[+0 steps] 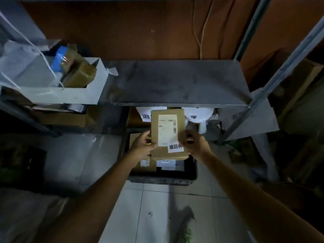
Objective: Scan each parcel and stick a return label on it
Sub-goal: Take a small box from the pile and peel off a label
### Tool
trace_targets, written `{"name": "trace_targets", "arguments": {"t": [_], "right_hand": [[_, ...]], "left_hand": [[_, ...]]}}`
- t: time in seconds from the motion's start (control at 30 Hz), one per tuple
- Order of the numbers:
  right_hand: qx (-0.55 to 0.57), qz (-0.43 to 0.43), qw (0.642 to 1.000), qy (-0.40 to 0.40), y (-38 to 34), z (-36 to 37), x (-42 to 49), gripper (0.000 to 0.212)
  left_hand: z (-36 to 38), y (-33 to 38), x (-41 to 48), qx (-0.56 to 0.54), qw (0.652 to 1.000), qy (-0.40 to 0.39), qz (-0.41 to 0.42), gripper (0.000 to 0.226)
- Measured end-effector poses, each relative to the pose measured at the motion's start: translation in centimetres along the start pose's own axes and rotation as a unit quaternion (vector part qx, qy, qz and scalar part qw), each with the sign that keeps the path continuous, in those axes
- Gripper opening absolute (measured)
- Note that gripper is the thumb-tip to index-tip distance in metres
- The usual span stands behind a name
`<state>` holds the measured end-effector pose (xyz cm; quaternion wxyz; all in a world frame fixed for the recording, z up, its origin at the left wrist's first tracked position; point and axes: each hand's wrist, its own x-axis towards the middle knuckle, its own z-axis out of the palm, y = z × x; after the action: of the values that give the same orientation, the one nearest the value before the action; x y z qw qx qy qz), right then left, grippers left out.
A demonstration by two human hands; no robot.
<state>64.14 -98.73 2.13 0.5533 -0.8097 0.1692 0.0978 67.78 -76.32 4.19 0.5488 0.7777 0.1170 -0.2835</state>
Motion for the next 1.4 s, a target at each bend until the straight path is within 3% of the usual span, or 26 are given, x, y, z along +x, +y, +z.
{"name": "trace_targets", "arguments": {"t": [0.17, 0.43, 0.73, 1.13, 1.4], "right_hand": [[0.018, 0.052, 0.998, -0.036, 7.5, 4.4, 8.0, 0.046], [0.017, 0.124, 0.992, -0.023, 18.9, 12.8, 17.7, 0.050], [-0.032, 0.139, 0.990, -0.013, 27.7, 20.6, 26.2, 0.051], [-0.049, 0.147, 0.988, -0.024, 31.0, 23.3, 30.1, 0.052], [-0.132, 0.179, 0.972, -0.070, 28.2, 21.2, 28.6, 0.053]], "left_hand": [[1.0, -6.3, 9.0, 0.002, 0.999, 0.008, -0.035, 0.068], [0.9, -17.4, 22.7, 0.007, 0.996, -0.024, -0.086, 0.074], [0.5, -26.6, 33.9, 0.018, 0.995, -0.014, -0.093, 0.079], [0.8, -29.9, 38.5, 0.092, 0.993, -0.004, -0.069, 0.078], [-0.4, -26.7, 36.0, 0.223, 0.973, -0.018, -0.063, 0.057]]}}
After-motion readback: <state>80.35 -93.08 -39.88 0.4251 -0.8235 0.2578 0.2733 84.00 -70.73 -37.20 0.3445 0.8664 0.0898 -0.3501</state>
